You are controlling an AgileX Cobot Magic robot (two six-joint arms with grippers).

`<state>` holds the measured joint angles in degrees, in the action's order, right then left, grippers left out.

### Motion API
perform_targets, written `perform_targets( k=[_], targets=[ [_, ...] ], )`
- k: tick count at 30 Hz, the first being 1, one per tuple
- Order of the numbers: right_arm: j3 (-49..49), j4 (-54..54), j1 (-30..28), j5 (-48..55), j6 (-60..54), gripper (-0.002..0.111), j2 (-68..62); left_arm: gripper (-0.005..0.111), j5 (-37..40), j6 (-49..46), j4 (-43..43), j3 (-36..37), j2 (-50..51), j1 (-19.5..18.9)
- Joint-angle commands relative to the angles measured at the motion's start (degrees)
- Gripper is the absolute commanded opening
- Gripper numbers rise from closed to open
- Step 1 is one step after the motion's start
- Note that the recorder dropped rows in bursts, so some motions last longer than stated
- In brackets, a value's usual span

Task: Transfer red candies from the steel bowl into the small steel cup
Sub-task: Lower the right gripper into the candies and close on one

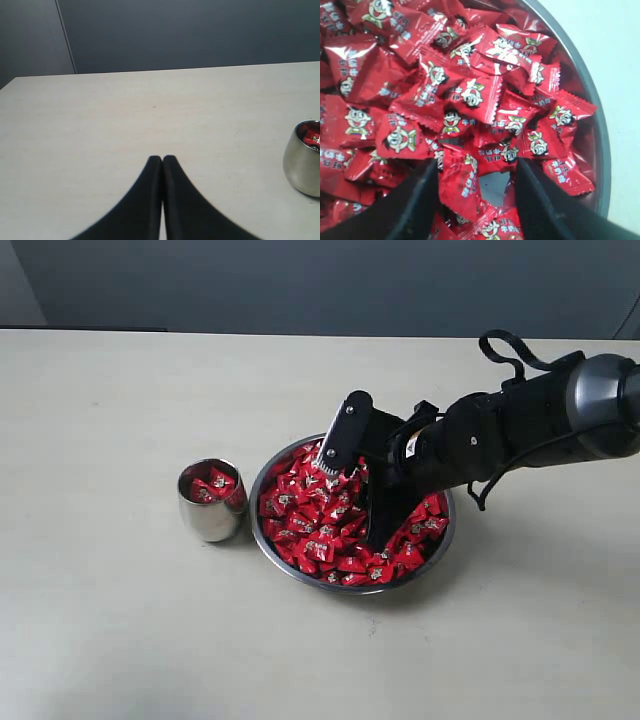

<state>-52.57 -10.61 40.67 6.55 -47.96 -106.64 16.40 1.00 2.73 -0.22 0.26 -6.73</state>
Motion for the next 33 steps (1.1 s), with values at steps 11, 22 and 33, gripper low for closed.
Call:
perform_targets(
  k=[11, 22, 33],
  targets=[
    [-0.3, 0.1, -1.3, 1.9, 0.2, 0.047, -0.4, 0.0, -0.1, 0.1, -0.2, 0.2, -0.3, 0.0],
    [-0.3, 0.3, -1.3, 1.4, 0.2, 0.001, -2.1, 0.0, -0.1, 0.1, -0.2, 0.2, -0.3, 0.0],
    [-0.3, 1.6, -1.3, 1.9, 0.7, -0.001, 0.2, 0.0, -0.1, 0.1, -0.2, 0.2, -0.3, 0.0]
  ],
)
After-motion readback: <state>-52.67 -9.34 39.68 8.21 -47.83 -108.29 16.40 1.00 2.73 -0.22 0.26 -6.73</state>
